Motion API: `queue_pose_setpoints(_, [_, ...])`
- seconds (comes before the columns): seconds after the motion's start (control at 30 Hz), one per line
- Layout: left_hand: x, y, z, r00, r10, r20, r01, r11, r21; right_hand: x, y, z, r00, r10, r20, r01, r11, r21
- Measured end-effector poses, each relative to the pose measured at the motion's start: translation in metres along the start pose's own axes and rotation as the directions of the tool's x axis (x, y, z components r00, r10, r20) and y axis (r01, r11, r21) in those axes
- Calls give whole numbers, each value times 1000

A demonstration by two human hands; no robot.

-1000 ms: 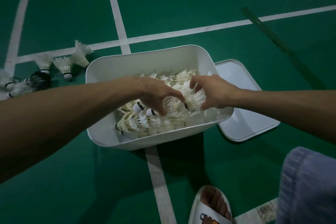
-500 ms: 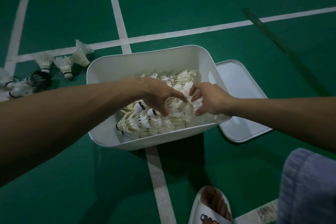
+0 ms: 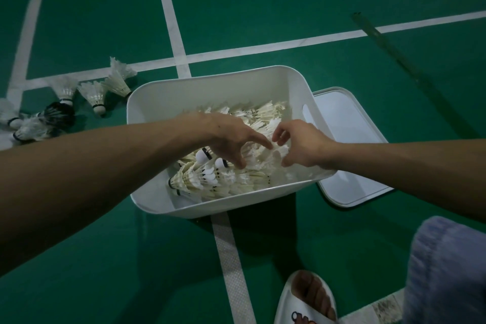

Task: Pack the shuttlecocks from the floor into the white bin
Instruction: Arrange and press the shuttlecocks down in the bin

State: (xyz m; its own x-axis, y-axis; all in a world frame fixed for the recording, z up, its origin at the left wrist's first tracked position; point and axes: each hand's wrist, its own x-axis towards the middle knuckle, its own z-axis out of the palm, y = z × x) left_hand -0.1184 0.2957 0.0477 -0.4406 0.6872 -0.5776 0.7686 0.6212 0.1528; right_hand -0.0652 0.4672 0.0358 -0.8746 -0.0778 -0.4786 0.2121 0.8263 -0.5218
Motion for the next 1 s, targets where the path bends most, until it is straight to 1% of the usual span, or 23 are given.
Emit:
queue_pose_setpoints(0.13, [2,-1,0,1000,-10,-12,10,1000,5,4,-3,8,999,14,34,-18,992,126])
queue_pose_setpoints(0.27, [2,-4,2,1000,-6,-25,6,1000,-16,4,3,5,993,58,103,-89,943,320])
queue_pose_setpoints(0.37, [3,-6,4,999,-12,-35,11,999,-32,4,6,1,990,52,127,-95,926,364])
queue_pose_setpoints(0.53, [2,-6,3,999,-25,-38,23,999,-49,6,4,9,994,34,105,-64,954,292])
queue_pose_setpoints(0.63, [-4,-5,-1,999,-23,-38,19,993,-117,5,5,2,996,-4,90,-18,972,234])
queue_pose_setpoints(0.73, [-13,-7,-4,998,-29,-50,18,978,-208,1,5,-9,995,-48,84,38,993,114])
queue_pose_setpoints(0.87, [-21,-8,-4,996,-5,-90,-17,971,-238,-3,0,-16,990,-112,84,120,988,-98])
queue_pose_setpoints(1.0, [-22,-7,-2,992,26,-120,-55,968,-245,-5,-5,-21,991,-119,55,128,974,-189])
